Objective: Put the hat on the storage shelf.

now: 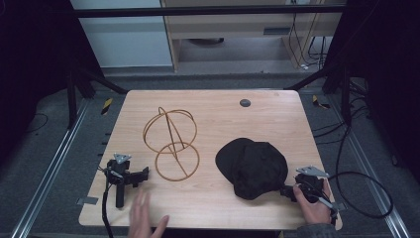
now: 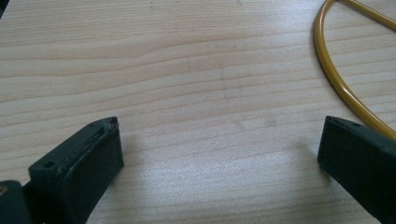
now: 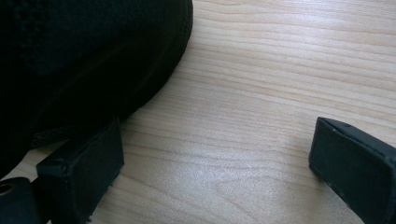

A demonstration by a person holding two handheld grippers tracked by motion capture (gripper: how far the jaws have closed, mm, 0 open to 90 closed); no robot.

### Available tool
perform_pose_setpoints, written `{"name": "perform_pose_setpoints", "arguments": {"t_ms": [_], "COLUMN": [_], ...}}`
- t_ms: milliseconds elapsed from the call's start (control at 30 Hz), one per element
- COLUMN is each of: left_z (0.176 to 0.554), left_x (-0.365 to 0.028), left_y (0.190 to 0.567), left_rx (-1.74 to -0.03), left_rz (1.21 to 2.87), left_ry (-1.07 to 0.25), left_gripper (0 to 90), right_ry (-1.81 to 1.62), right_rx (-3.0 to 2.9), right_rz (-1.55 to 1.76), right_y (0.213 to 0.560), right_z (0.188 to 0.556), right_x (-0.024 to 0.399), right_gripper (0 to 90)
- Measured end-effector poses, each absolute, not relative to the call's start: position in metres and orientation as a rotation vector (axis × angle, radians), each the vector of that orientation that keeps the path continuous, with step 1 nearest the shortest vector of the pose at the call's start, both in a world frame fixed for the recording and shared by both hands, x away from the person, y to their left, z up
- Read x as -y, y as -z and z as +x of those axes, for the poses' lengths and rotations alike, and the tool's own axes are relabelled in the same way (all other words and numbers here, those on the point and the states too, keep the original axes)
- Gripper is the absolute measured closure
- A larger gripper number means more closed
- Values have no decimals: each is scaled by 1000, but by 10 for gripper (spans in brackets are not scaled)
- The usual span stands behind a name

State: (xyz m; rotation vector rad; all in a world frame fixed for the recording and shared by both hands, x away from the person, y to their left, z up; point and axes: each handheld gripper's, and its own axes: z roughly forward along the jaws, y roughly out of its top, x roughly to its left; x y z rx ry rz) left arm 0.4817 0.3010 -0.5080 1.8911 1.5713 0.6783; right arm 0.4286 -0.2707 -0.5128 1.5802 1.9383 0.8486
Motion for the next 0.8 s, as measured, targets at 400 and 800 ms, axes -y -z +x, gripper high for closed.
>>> {"name": "perform_pose_setpoints", "arguments": {"t_ms": [400,800], "left_z": [482,483], "left_x": [-301,-300], "left_y": [508,508], "left_rx": [-1572,-1581], "left_rz": [1895,1887], "left_ry": [-678,-683], "left_gripper": [0,0], "right_ry": [-849,-857], "right_rx": [-2016,-2072], "right_rz": [1540,1497], "right_y": [502,479], "right_z": [424,407], "right_x": [272,285], "right_gripper": [69,97]}}
